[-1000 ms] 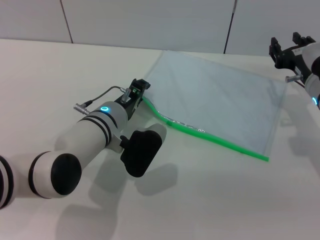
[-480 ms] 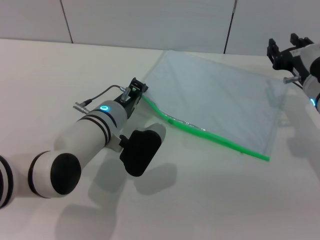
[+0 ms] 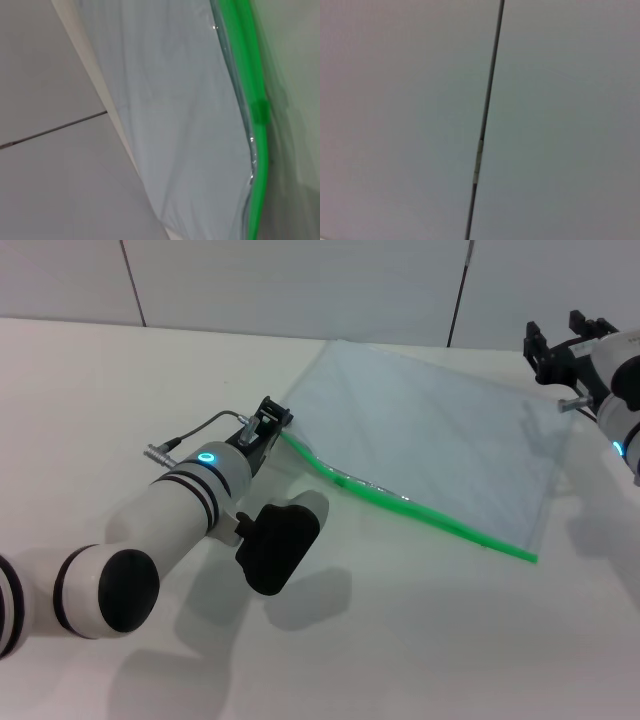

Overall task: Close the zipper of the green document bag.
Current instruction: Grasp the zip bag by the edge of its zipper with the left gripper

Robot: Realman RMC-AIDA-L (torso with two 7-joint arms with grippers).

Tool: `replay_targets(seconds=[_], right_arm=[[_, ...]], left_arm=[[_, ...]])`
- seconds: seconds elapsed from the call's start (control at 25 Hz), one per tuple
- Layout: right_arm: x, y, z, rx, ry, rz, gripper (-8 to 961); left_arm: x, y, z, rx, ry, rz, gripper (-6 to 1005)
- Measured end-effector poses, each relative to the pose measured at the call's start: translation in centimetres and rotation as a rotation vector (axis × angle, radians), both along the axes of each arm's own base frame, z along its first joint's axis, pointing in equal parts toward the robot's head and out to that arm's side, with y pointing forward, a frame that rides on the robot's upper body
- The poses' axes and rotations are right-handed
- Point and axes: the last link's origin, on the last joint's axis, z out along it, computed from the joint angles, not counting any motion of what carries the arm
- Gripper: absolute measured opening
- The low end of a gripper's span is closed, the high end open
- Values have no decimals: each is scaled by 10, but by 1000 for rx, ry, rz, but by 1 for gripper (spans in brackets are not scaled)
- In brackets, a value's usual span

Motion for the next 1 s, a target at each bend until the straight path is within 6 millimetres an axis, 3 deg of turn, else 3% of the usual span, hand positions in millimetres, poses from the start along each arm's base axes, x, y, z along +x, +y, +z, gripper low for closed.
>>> replay_targets(seconds=[0.68,1.0], right_arm=[[-11,-6,-16,-75,-32,59,545],[-26,-17,-32,-140,-57,161,545]], left_arm=[[13,3,13,120,-241,-8,47],[12,-2,18,160,-387,12,46]])
